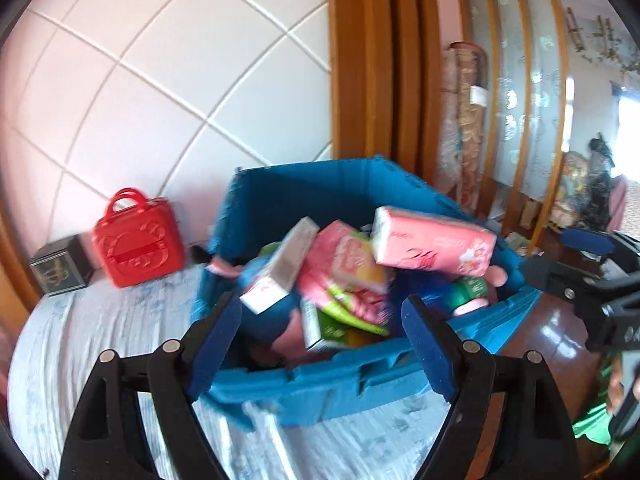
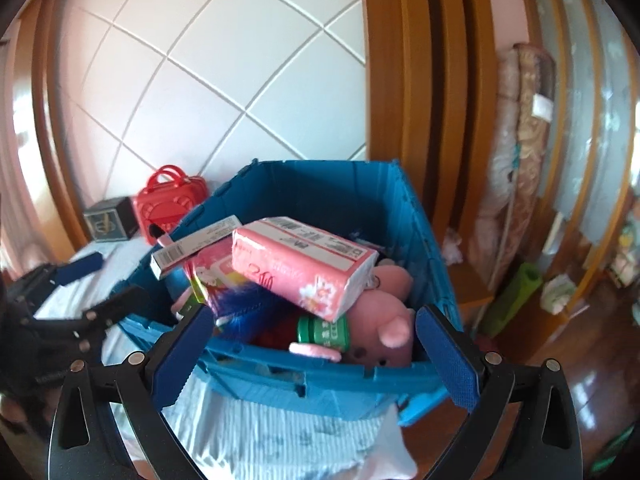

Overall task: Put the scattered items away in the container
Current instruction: 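Withdraw both tools up from the bin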

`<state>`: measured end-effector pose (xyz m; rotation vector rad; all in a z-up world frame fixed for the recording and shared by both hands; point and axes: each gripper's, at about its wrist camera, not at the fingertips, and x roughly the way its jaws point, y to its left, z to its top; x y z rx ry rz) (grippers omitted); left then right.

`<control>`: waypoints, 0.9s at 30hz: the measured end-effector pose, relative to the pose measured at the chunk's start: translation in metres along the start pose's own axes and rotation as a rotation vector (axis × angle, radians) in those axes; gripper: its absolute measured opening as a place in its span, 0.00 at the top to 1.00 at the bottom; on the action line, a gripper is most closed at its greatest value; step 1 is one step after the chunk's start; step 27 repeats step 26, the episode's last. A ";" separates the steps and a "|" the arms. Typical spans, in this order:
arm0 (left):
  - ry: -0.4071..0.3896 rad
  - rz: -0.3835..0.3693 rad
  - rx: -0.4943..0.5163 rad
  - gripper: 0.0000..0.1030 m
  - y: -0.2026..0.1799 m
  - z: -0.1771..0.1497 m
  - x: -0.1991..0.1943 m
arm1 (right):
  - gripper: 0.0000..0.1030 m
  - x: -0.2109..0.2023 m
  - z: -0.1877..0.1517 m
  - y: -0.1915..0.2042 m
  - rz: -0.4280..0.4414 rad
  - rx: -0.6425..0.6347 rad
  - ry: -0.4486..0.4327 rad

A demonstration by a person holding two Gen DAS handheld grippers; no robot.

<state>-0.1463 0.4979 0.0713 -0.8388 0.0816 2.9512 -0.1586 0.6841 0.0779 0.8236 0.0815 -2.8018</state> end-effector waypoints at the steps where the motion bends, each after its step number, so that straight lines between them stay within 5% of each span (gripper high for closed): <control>1: 0.014 0.009 -0.006 0.20 0.003 -0.003 -0.004 | 0.00 -0.004 -0.004 0.008 -0.027 -0.004 -0.007; 27: 0.007 -0.026 0.011 0.20 0.001 -0.025 -0.051 | 0.00 -0.051 -0.046 0.045 -0.067 0.058 -0.016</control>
